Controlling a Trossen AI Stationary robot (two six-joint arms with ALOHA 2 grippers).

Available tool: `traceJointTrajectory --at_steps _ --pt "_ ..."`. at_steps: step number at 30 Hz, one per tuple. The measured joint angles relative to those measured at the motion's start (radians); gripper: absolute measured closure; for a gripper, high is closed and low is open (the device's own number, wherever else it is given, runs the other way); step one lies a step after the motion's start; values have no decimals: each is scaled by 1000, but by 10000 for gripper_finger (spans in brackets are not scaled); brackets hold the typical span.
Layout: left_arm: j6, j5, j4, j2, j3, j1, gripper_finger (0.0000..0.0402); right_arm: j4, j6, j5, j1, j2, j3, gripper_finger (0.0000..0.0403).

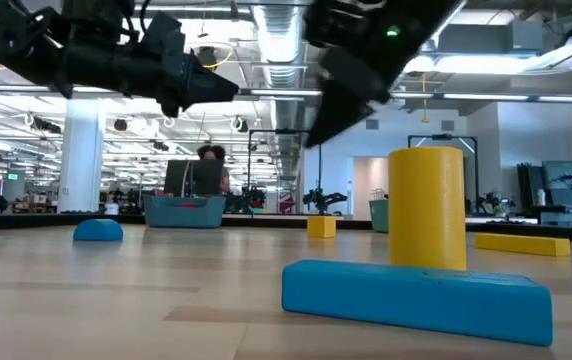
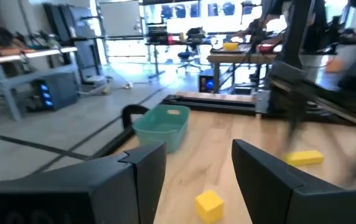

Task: Sort & place blocks by color
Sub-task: Put the top yellow block into the green bin

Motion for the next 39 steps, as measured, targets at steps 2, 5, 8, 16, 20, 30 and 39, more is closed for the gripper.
traceJointTrajectory --at_steps 2,5,8,16,20,30,39 --pt "-14 9 48 40 0 2 229 -106 31 -2 -19 -34 -15 99" --pt "-11 -13 142 126 6 1 229 -139 48 -6 -49 -114 -112 99" --pt "-4 -43 235 215 8 2 229 -41 84 -151 -96 -215 -259 99" --pt "-10 -42 452 421 32 -8 229 282 304 -330 -133 -399 -559 99" --pt "-26 -42 454 481 50 -8 229 334 344 -265 -122 -395 -558 99" --pt "-60 43 280 540 103 -8 229 368 217 -269 -185 -264 -456 99" --pt "-134 44 34 556 257 -8 218 397 172 -201 -142 -274 -416 99"
